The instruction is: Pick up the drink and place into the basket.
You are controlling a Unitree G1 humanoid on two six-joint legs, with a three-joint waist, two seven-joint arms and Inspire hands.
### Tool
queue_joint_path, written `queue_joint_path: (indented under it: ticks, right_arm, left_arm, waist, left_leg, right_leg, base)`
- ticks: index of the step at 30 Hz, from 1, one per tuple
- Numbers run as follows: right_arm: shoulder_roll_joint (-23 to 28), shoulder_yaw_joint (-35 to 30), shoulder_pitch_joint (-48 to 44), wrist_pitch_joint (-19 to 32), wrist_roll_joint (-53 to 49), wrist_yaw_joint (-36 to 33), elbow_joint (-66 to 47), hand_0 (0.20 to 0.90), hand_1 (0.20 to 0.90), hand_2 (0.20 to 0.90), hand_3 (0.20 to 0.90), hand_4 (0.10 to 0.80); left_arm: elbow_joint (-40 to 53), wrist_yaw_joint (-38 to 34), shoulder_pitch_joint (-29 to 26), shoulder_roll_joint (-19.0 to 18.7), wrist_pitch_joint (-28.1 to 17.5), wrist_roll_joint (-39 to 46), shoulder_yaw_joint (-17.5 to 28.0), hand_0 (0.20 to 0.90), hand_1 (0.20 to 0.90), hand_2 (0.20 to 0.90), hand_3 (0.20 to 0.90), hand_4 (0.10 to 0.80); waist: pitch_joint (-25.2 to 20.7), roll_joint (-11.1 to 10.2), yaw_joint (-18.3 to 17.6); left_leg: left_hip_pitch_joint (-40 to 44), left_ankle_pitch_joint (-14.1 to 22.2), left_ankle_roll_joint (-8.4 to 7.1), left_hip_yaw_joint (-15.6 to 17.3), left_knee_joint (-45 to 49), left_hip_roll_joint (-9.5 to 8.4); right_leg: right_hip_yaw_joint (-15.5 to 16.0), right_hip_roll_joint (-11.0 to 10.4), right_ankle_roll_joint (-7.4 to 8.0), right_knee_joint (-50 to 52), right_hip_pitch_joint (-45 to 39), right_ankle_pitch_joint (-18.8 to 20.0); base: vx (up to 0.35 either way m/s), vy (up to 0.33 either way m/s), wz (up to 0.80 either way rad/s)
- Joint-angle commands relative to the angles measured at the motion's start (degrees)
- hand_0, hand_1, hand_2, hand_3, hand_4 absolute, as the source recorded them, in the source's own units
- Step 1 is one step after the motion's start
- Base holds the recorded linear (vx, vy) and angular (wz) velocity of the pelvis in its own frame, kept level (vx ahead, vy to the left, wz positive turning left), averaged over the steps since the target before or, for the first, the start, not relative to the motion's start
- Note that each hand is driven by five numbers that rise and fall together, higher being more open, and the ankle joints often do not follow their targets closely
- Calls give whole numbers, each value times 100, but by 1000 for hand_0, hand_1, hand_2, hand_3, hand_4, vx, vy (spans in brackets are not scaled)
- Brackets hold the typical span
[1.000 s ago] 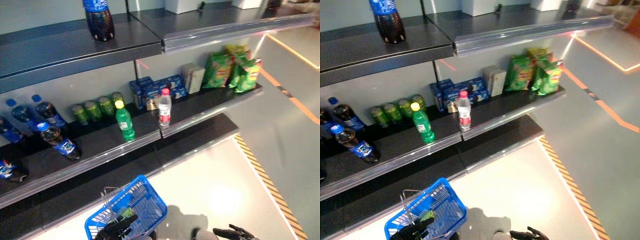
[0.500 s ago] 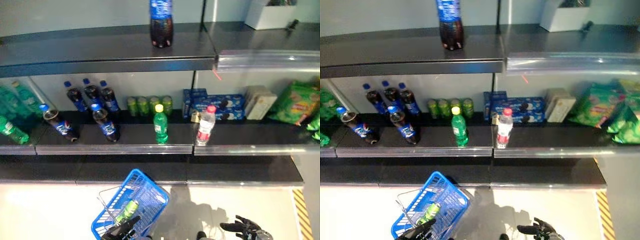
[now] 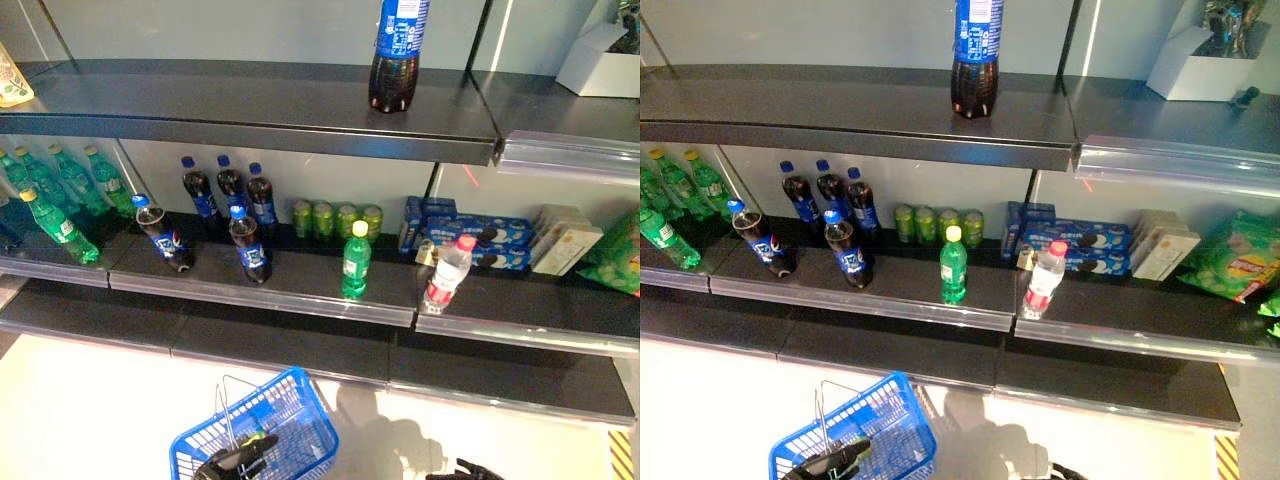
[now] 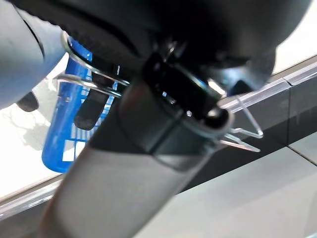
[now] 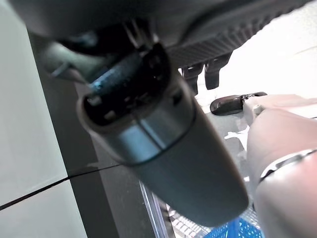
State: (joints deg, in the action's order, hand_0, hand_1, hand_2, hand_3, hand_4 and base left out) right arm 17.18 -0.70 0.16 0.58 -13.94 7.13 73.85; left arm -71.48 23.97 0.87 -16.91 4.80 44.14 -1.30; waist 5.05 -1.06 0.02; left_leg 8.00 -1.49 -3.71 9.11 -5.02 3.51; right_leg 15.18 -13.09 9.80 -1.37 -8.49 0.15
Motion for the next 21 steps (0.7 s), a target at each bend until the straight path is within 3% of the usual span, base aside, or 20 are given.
queue_joint_path:
  ticks: [1,21]
  right_arm:
    - [202,140,-270,135,-64,0,263,900,900,900,900,800]
    - [269,84,-235,115,-10,-1,312,900,900,900,900,800]
  left_arm:
    - [262,467,-424,-185,-251,87,232,300,300,300,200,100]
    - [224,531,-282,-144,-323,-23,284,300,300,300,200,100]
  waist:
    - [56,57,196]
    - [70,11,256]
  left_leg:
    - [171,485,-38,260,124,142]
    - [168,375,-187,417,72,380]
  right_leg:
    - [1,-235,139,335,650,313]
    - [98,-61,82,38,419,286]
  base:
    - [0,0,0]
    - [-1,-1,-1]
